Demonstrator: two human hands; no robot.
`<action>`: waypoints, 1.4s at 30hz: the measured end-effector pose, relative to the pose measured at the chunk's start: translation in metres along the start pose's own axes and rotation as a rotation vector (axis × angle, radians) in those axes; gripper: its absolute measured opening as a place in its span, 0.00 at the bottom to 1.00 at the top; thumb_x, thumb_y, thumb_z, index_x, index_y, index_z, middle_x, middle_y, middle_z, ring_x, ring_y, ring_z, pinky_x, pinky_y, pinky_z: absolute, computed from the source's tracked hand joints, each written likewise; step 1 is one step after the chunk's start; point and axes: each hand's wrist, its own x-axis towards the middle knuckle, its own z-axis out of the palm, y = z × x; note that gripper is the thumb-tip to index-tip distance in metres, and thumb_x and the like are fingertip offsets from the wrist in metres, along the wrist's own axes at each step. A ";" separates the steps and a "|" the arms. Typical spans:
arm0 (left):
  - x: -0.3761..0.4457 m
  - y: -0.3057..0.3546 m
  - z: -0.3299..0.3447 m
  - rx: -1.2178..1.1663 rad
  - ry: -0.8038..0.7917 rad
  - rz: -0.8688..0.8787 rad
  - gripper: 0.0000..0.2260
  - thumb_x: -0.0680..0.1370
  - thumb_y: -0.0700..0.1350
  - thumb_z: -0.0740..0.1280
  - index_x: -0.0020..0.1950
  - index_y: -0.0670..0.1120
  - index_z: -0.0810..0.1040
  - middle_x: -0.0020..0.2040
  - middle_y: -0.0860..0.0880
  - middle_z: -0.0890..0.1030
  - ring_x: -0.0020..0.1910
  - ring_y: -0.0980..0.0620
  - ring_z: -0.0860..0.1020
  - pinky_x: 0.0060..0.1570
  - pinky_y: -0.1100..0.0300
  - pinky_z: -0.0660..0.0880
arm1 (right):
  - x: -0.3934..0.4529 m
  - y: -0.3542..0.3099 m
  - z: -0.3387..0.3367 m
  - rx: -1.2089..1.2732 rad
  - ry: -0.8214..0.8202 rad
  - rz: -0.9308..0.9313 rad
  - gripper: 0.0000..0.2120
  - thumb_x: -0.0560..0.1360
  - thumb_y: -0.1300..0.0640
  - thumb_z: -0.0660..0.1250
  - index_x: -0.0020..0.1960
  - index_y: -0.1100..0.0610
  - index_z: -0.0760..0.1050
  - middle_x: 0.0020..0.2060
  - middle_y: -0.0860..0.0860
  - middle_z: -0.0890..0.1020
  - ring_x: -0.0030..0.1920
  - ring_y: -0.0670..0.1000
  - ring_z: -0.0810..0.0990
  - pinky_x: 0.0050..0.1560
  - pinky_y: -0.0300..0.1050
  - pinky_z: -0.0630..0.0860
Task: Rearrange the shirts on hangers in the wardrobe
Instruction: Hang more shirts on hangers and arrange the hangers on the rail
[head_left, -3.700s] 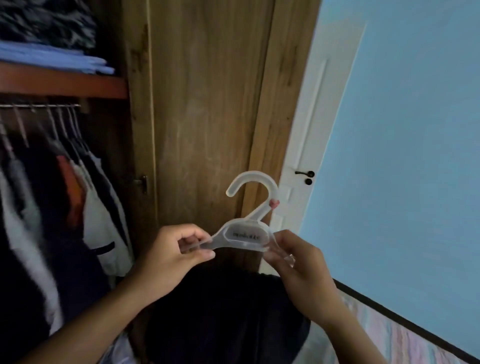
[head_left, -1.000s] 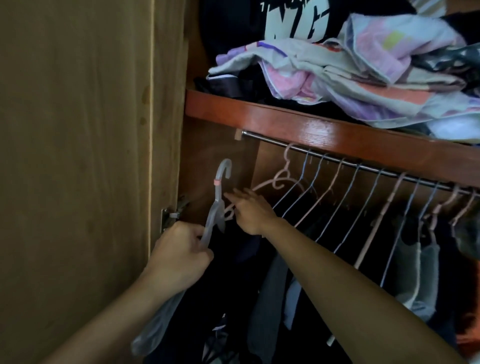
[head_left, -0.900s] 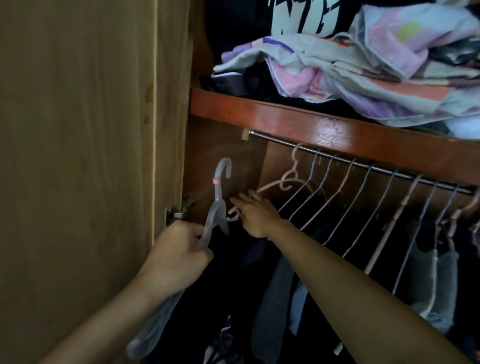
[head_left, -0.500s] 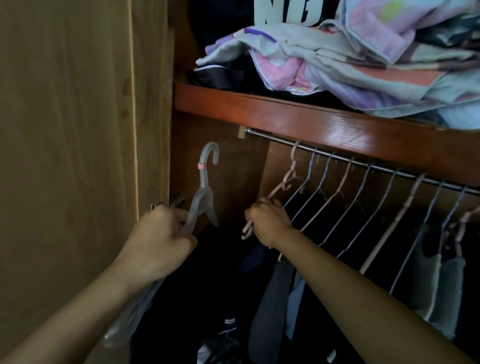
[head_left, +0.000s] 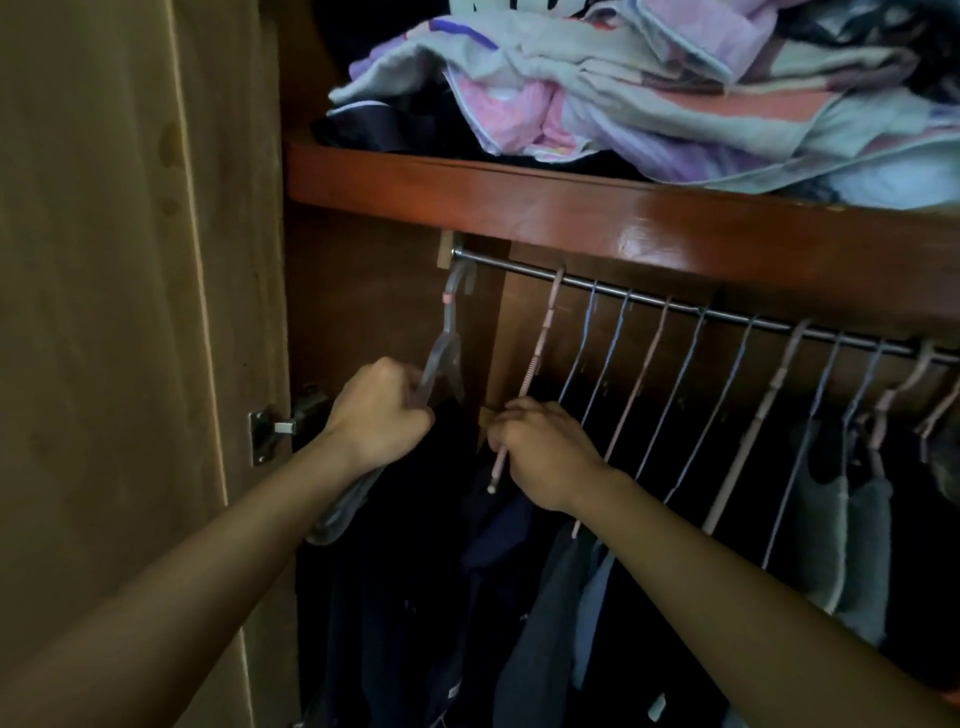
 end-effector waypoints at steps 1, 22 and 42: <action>0.009 0.000 0.003 0.001 -0.011 0.002 0.06 0.68 0.38 0.68 0.35 0.48 0.82 0.30 0.52 0.81 0.33 0.53 0.80 0.29 0.61 0.71 | -0.001 0.001 0.000 0.000 -0.005 0.003 0.10 0.71 0.66 0.65 0.49 0.55 0.79 0.50 0.50 0.81 0.61 0.53 0.72 0.60 0.49 0.68; 0.148 -0.007 0.079 -0.234 -0.050 0.025 0.08 0.71 0.36 0.68 0.44 0.45 0.85 0.34 0.46 0.84 0.31 0.51 0.82 0.33 0.57 0.80 | 0.009 -0.003 0.001 0.106 -0.034 0.052 0.09 0.73 0.63 0.65 0.52 0.59 0.80 0.51 0.55 0.81 0.59 0.55 0.73 0.58 0.53 0.71; 0.078 0.004 0.022 0.008 -0.142 0.095 0.17 0.74 0.49 0.68 0.63 0.55 0.78 0.56 0.48 0.82 0.53 0.44 0.80 0.49 0.57 0.77 | -0.001 -0.034 -0.043 0.171 -0.057 0.191 0.20 0.79 0.60 0.62 0.70 0.55 0.72 0.60 0.56 0.80 0.60 0.56 0.73 0.57 0.52 0.74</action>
